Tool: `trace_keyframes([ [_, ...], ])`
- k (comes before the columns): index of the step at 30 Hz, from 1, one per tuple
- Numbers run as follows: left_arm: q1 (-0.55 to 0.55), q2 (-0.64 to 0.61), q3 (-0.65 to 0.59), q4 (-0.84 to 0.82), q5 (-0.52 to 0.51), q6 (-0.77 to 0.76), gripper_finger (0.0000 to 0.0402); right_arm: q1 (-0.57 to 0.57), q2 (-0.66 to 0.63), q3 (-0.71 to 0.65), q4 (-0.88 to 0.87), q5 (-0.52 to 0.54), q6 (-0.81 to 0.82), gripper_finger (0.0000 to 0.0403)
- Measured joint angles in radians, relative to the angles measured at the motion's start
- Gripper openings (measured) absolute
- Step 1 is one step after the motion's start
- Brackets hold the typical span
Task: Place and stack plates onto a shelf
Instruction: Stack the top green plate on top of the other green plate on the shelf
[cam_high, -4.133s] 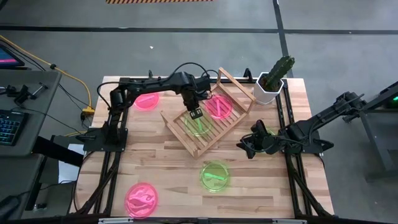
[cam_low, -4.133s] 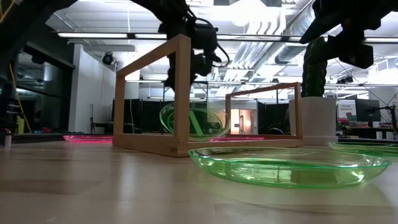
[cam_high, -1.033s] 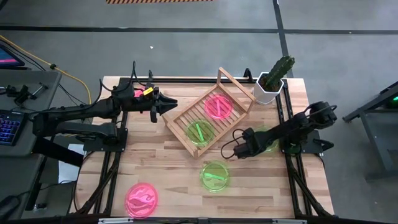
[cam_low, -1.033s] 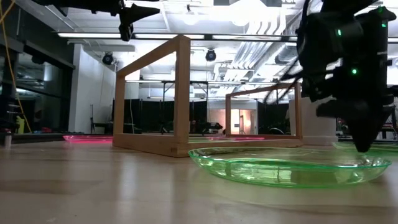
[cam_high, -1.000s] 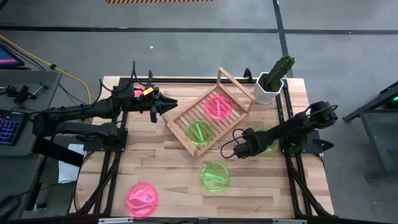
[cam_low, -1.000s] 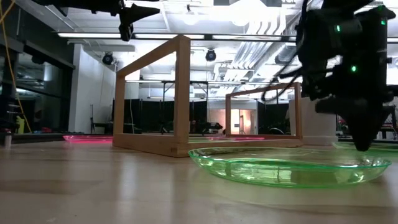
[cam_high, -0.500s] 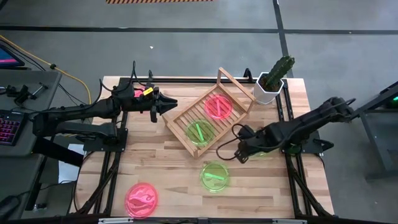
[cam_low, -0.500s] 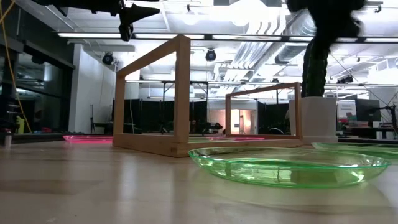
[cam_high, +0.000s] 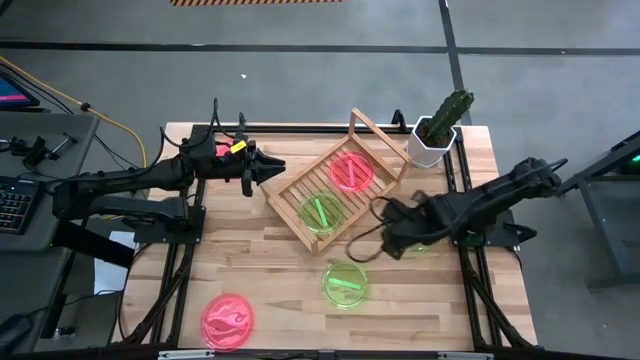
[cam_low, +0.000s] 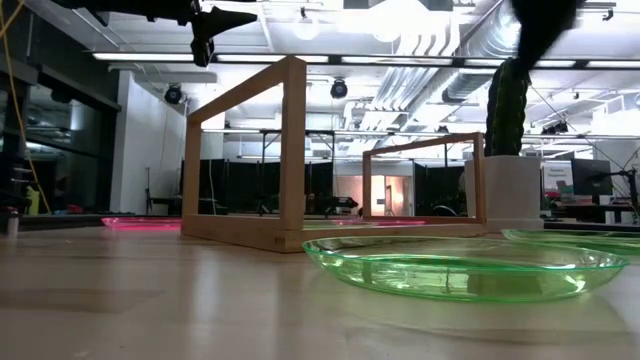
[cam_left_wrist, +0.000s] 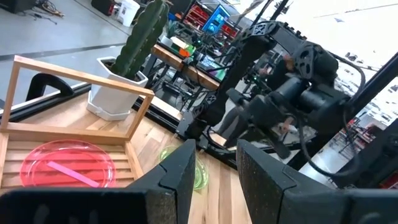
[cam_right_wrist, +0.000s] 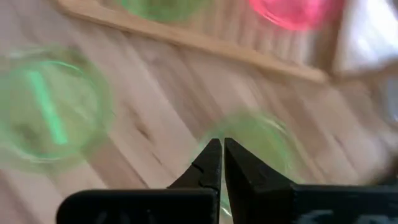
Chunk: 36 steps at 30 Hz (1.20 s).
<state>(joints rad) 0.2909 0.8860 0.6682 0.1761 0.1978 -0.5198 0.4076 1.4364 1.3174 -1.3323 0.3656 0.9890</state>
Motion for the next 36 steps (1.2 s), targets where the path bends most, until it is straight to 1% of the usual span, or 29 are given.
trace_keyframes([
  [2,0.000,0.000,0.000,0.000,0.000,0.000,0.0108,0.049,-0.050,-0.062,-0.018,0.002,0.147,0.0000],
  [3,0.000,0.000,0.000,0.000,0.000,0.001,0.0108,0.077,-0.083,-0.108,0.002,-0.003,0.233,0.0000],
  [7,0.000,0.000,0.000,0.000,0.000,0.032,0.0108,0.182,-0.231,-0.335,0.151,-0.059,0.629,0.0009],
  [11,0.000,0.000,0.000,0.000,0.000,0.033,0.0108,0.287,-0.325,-0.524,0.266,-0.071,1.001,0.0046],
  [13,0.000,0.000,0.000,0.000,0.001,0.033,0.0108,0.327,-0.338,-0.592,0.290,-0.075,1.146,0.0074],
  [14,0.000,0.000,0.000,0.000,0.001,0.033,0.0108,0.340,-0.340,-0.619,0.302,-0.083,1.188,0.0088],
  [17,0.000,0.000,0.000,0.000,0.001,0.033,0.0108,0.326,-0.327,-0.682,0.341,-0.157,1.206,0.0130],
  [20,0.000,0.000,0.000,0.000,0.001,0.033,0.0108,0.287,-0.308,-0.719,0.341,-0.184,1.214,0.0161],
  [22,0.000,0.000,0.000,0.000,0.001,0.033,0.0108,0.257,-0.294,-0.732,0.330,-0.185,1.214,0.0173],
  [27,0.000,0.000,0.000,0.000,0.001,0.033,0.0108,0.192,-0.249,-0.755,0.292,-0.191,1.221,0.0176],
  [31,0.000,0.000,0.000,0.000,0.001,0.033,0.0108,0.147,-0.216,-0.790,0.344,-0.176,1.221,0.0177],
  [36,0.000,0.001,0.000,0.000,0.001,0.034,0.0108,0.086,-0.197,-0.833,0.426,-0.133,1.220,0.0177],
])
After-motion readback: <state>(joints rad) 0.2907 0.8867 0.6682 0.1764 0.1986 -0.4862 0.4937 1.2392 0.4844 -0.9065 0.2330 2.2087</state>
